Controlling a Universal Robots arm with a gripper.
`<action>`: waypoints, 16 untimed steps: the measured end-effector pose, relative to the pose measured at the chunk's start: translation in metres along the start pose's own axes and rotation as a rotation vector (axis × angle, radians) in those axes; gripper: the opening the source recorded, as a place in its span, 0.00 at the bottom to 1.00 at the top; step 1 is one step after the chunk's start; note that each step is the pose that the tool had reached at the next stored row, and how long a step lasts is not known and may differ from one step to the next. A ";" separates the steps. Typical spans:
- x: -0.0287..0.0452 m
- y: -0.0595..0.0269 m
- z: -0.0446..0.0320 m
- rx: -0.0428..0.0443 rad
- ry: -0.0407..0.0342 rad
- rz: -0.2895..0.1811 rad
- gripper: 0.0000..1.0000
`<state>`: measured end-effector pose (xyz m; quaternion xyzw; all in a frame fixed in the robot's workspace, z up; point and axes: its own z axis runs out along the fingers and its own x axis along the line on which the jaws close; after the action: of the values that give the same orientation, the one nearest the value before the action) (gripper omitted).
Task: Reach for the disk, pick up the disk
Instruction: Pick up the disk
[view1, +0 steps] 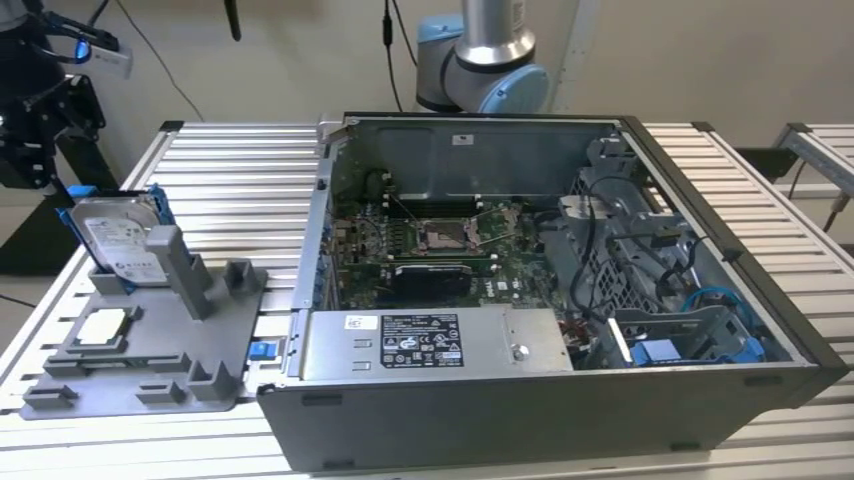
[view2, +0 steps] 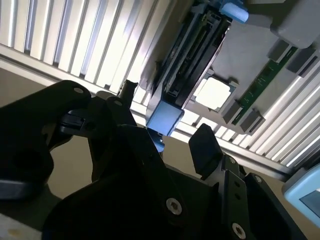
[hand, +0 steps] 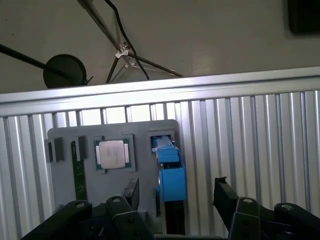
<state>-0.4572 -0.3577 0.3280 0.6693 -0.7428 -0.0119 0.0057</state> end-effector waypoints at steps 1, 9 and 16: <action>0.0000 0.0000 0.0000 -0.0001 0.0001 0.000 1.00; -0.0001 0.0000 0.0003 -0.0001 0.0001 0.000 1.00; -0.0020 0.0001 0.0048 -0.0001 0.0000 0.000 1.00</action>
<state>-0.4572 -0.3557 0.3232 0.6693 -0.7429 -0.0119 0.0057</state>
